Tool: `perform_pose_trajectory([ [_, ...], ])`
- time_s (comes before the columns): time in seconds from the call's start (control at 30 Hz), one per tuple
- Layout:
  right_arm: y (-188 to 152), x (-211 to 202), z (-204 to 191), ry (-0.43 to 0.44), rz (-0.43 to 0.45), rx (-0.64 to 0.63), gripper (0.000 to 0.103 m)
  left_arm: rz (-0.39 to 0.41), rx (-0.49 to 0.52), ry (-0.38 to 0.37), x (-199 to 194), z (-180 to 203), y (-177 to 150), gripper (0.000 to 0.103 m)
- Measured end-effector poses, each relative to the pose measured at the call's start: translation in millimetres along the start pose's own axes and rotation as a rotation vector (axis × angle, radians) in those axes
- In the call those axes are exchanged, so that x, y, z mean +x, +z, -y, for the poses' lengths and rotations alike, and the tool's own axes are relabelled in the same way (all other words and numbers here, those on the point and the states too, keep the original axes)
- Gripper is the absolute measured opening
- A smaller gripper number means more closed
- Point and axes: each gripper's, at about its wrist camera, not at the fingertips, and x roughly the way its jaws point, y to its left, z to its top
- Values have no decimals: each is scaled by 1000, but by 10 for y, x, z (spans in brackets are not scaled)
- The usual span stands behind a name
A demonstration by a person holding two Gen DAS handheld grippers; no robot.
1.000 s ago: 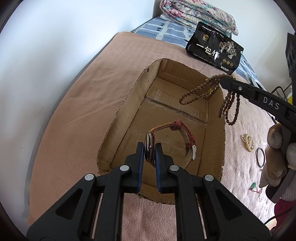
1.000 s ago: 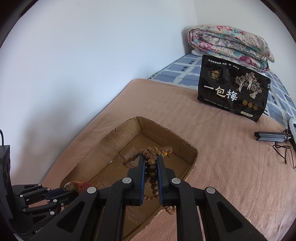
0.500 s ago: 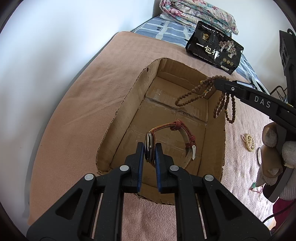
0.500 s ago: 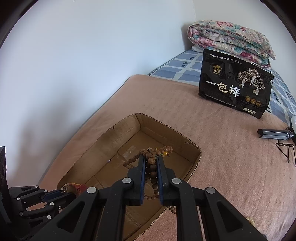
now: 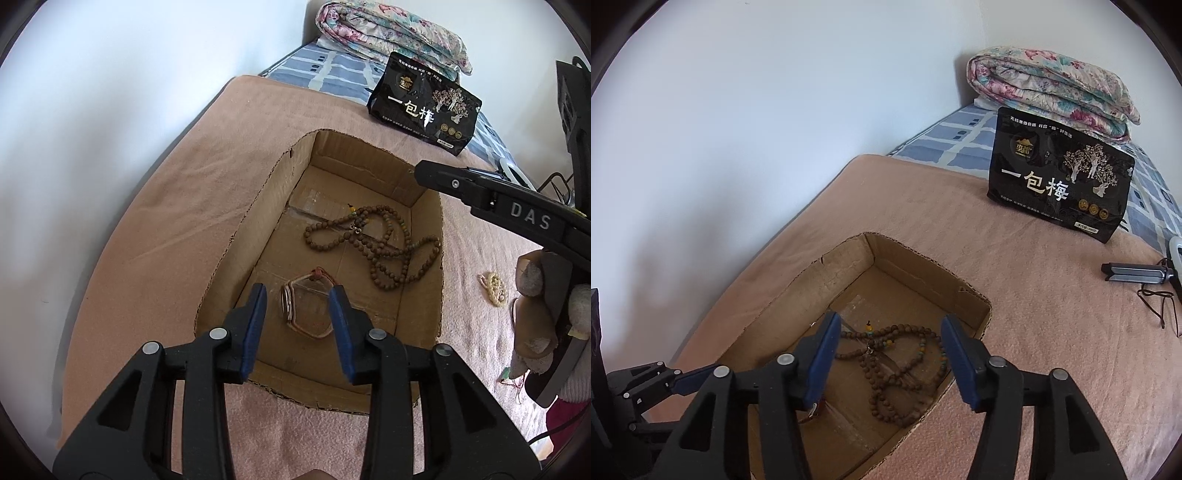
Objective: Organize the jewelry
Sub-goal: 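Open both grippers to drop the watch and mala into the box, then withdraw both grippers from the box toward the pearl necklace and blue bangle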
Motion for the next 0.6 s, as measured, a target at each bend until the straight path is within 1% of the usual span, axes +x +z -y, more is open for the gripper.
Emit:
perform_pose_trajectory([
  [0.33,-37,-259,39,-15,35,6,76,57,16,8,-168,96,13,35],
  [0.53,-92,-510,116,-36,71,2,84,100,66,11,-303,272,-12,35],
  [0.6,-118,-593,155,-46,82,5,86,119,93,14,-360,358,-29,35],
])
